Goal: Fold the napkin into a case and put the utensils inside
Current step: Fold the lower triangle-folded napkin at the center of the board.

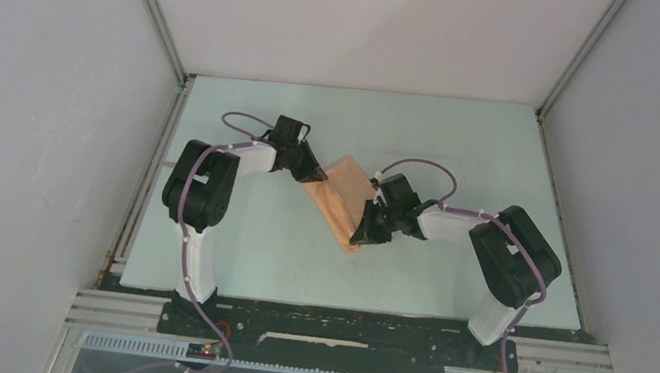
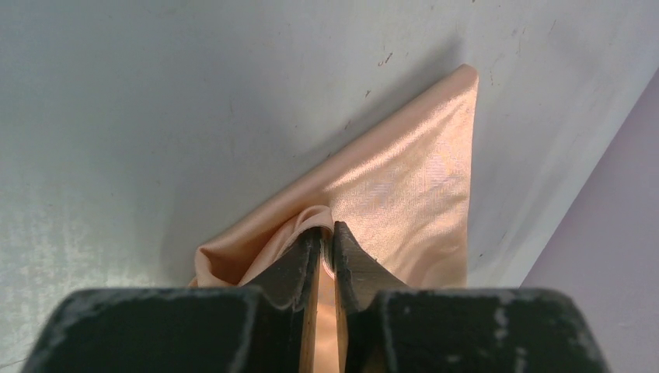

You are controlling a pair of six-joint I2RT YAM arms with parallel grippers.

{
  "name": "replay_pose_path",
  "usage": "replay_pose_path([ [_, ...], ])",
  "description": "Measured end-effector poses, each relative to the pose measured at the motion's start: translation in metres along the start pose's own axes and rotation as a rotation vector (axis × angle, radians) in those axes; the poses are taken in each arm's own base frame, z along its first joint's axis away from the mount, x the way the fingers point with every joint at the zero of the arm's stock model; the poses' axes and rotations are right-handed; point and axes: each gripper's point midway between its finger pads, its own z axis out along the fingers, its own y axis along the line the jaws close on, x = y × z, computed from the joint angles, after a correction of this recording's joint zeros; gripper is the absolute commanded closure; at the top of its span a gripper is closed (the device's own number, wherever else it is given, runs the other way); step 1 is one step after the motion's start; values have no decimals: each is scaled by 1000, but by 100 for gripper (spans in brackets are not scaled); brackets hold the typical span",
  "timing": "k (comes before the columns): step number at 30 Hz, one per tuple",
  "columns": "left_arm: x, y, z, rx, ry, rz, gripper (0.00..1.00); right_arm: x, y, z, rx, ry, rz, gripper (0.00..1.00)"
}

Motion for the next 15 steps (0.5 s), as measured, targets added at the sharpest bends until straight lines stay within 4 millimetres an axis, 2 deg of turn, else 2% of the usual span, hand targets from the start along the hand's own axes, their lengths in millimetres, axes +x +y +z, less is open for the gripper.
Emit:
replay_pose_path([
  [4,0,-1,2,4,5,4,87,0,0,0,0,-1,-2,83],
  [10,1,-1,2,8,12,7,88,-1,1,-6,21,-16,-16,52],
  [15,1,-1,3,11,14,10,88,-10,4,-26,75,-40,-54,39],
])
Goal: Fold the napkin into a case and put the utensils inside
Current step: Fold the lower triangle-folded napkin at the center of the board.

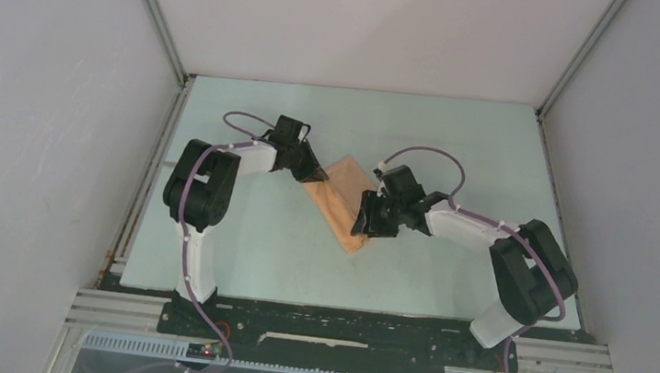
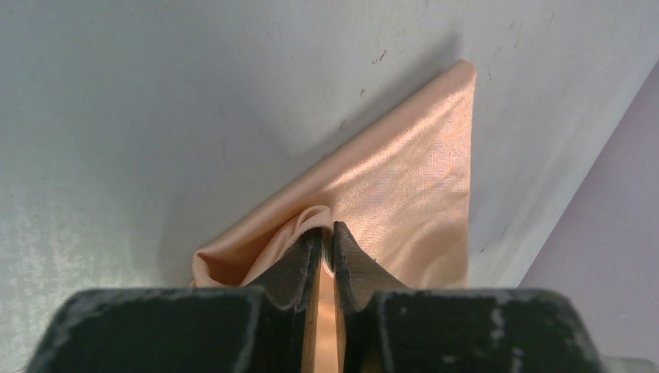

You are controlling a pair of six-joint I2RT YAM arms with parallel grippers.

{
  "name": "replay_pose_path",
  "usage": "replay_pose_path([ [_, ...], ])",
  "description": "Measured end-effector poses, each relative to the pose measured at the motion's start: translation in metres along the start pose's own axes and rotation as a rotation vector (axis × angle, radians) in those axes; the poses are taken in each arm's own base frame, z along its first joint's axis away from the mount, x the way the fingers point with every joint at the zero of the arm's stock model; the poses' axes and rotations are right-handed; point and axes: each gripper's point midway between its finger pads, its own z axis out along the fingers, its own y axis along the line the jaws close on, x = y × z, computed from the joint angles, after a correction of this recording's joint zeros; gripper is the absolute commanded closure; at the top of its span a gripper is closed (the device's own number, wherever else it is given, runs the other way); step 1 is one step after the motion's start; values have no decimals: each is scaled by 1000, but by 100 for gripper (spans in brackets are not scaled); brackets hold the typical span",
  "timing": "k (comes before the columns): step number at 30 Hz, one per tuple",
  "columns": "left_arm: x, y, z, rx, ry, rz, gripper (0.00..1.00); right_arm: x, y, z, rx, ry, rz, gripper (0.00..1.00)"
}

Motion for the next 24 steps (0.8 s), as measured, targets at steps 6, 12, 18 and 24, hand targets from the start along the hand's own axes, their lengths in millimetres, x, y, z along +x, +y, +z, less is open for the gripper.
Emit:
replay_pose_path([
  [6,0,0,0,2,1,10,89,-30,11,-24,17,-90,-82,37],
  [12,0,0,0,5,3,14,88,-46,20,-16,11,-98,-130,38],
  [18,0,0,0,5,3,15,87,-38,7,7,88,-45,-170,47],
  [24,-1,-4,1,9,6,20,84,-21,-3,10,159,4,-228,78],
])
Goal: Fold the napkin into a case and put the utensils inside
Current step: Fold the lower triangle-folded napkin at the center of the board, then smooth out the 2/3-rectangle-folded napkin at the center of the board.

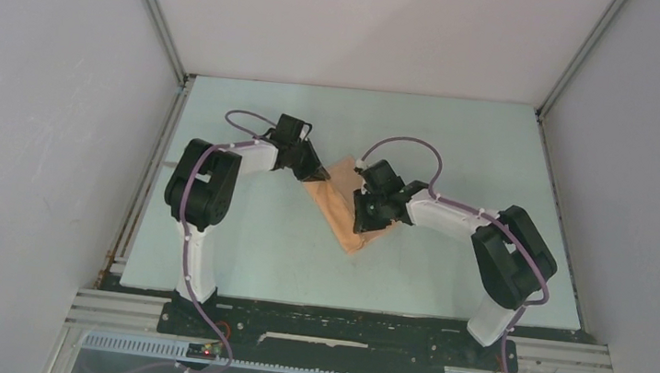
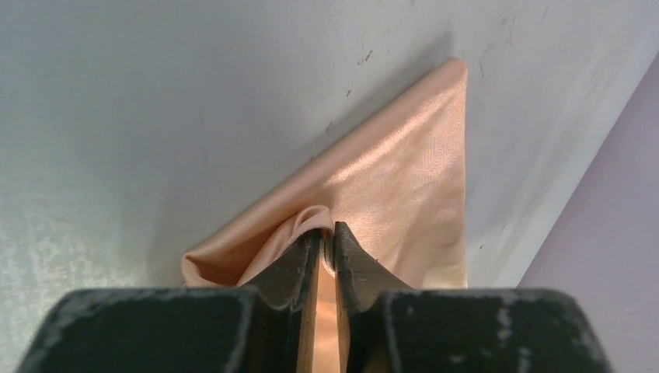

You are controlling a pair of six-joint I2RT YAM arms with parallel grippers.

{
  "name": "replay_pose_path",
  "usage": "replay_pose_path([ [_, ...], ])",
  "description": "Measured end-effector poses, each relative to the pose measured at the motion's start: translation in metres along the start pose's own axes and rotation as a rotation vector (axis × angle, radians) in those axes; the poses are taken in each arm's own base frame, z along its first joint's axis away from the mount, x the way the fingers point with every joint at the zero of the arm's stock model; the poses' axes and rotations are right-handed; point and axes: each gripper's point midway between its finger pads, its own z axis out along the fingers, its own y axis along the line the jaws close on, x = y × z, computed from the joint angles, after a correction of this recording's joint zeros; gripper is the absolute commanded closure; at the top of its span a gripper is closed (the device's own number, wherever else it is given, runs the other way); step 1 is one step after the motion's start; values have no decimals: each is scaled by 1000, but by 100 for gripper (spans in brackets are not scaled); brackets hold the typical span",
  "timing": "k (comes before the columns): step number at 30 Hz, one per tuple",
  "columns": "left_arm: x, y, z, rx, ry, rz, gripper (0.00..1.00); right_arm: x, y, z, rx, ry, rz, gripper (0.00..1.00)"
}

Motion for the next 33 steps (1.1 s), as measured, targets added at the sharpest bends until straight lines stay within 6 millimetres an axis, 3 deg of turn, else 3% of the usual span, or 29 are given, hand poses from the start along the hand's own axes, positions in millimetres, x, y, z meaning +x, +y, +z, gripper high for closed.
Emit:
replay_pose_path([
  [5,2,-4,-1,6,16,12,72,4,-7,3,30,13,-2,100],
  [14,2,-20,-9,51,42,32,35,6,-17,9,49,34,46,100],
  [20,0,-55,-40,164,39,69,30,6,-21,9,56,36,65,100],
  [21,-3,-63,-47,192,32,77,32,6,-21,9,57,36,66,100],
  [23,-8,-75,-64,259,0,95,47,6,-22,9,58,38,69,100],
  [25,-13,-79,-76,301,-25,89,67,7,-21,9,57,39,69,100],
  [27,-19,-75,-83,324,-47,65,80,7,-21,9,55,40,70,100],
  [33,-21,-42,-62,335,-54,-54,100,6,-22,8,48,42,78,100],
])
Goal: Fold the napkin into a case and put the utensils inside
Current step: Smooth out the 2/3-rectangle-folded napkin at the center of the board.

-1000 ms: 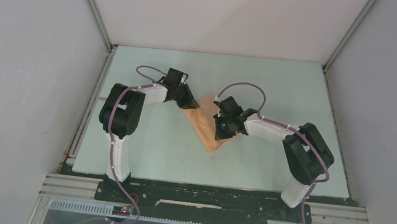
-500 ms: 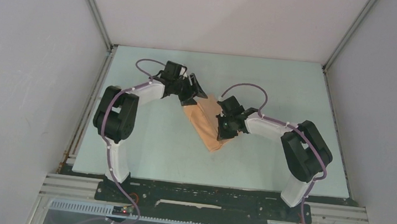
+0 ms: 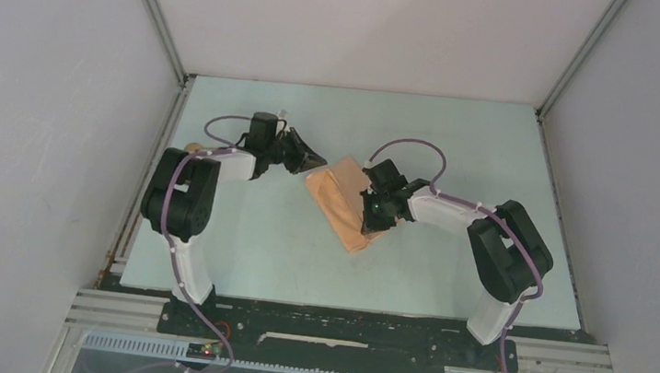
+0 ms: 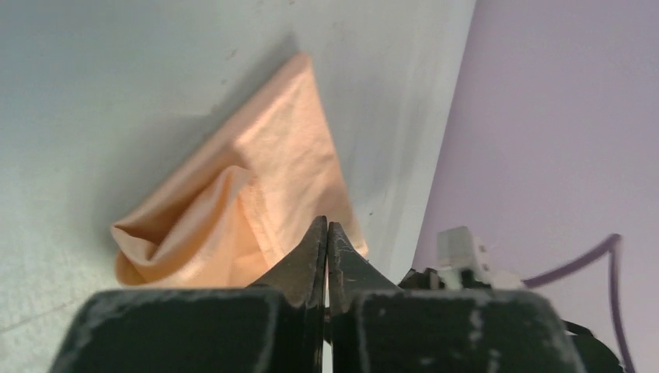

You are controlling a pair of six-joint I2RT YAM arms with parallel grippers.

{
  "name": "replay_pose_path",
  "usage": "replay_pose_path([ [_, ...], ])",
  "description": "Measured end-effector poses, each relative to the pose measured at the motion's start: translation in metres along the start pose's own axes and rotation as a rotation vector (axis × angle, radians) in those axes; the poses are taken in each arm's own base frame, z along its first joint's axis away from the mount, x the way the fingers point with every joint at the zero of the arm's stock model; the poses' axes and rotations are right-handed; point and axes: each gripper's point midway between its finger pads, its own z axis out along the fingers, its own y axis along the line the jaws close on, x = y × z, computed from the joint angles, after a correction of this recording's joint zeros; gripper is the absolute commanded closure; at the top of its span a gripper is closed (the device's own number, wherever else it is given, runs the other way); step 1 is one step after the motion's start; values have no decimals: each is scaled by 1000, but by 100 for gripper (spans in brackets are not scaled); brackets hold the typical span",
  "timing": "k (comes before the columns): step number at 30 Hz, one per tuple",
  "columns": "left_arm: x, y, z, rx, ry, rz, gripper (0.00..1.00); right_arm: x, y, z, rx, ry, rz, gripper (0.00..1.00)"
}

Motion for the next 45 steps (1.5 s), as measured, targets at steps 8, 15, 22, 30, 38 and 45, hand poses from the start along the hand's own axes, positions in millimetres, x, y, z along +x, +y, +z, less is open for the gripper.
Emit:
replay_pose_path([
  [8,15,43,25,-8,19,-102,100,0,1,0,-11,4,5,100],
  [15,13,54,30,-3,0,-129,100,-2,-1,-1,-17,5,14,96],
  [22,8,75,25,-44,-33,-181,100,-14,-2,1,-25,-6,16,97],
  [30,5,77,24,-46,-42,-183,100,-16,-6,-1,-3,4,14,61],
  [38,5,77,24,-46,-42,-182,100,-44,7,-29,22,-71,-33,42],
  [45,5,77,24,-47,-41,-181,100,-81,102,-17,-482,-130,6,31],
])
